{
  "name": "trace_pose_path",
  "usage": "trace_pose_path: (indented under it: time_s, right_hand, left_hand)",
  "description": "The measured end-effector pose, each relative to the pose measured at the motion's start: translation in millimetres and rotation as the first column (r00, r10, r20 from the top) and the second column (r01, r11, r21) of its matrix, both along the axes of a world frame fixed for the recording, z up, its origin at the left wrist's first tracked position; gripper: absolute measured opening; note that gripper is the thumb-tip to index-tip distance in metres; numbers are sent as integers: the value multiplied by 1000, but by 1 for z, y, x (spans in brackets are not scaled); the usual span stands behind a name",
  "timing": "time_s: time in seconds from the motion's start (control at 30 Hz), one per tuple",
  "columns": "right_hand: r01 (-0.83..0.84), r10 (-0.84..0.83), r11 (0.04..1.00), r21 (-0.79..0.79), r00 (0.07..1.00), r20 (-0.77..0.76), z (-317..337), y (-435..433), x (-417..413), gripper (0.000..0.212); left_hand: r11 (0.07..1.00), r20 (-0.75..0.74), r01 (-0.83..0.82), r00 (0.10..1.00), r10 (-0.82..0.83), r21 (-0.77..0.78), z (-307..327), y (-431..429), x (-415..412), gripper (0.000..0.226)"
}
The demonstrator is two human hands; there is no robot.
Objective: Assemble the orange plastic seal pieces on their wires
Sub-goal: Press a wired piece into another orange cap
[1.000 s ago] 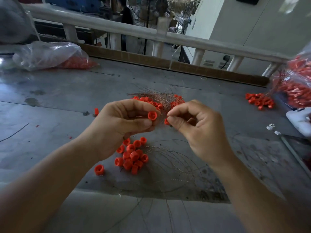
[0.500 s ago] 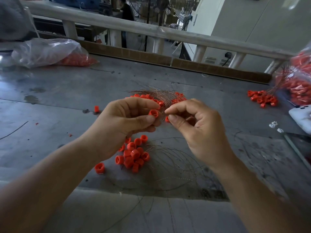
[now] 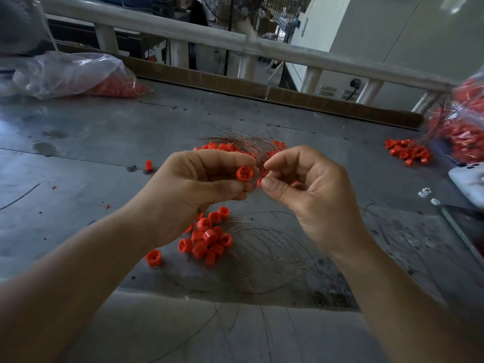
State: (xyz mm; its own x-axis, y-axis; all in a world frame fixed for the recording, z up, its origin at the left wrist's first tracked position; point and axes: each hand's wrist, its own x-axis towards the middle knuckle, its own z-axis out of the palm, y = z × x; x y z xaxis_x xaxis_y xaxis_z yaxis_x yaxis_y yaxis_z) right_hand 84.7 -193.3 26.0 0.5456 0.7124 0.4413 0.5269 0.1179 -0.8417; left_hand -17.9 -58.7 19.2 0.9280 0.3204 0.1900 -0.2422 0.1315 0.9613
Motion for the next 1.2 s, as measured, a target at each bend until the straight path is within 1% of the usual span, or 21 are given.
trace_pose_path:
  time_s: [0.23, 0.53, 0.73, 0.83, 1.03, 1.13, 1.2]
  right_hand:
    - [19, -18, 999, 27, 1000, -26, 0, -1, 1, 28]
    - [37, -37, 999, 19, 999, -33, 2, -3, 3, 27]
    - [38, -38, 999, 9, 998, -45, 3, -3, 1, 27]
    - [30, -30, 1000, 2, 995, -91, 4, -3, 0, 26]
    - [-15, 11, 1000, -19, 975, -224, 8, -3, 0, 26]
    - [-40, 22, 997, -73, 972, -234, 5, -2, -1, 30]
    - [-59, 35, 993, -99, 973, -227, 3, -1, -2, 30]
  left_hand:
    - [999, -1, 20, 1000, -20, -27, -1, 0, 0, 32]
    - [996, 4, 42, 999, -41, -77, -1, 0, 0, 34]
    - [998, 23, 28, 999, -27, -59, -2, 1, 0, 32]
    - [997, 47, 41, 998, -38, -72, -4, 3, 1, 30]
    - [983, 81, 125, 990, -115, -133, -6, 3, 1, 25]
    - [972, 72, 167, 985, -157, -166, -7, 1, 1, 24]
    - [969, 58, 166, 986, -158, -182, -7, 0, 2, 24]
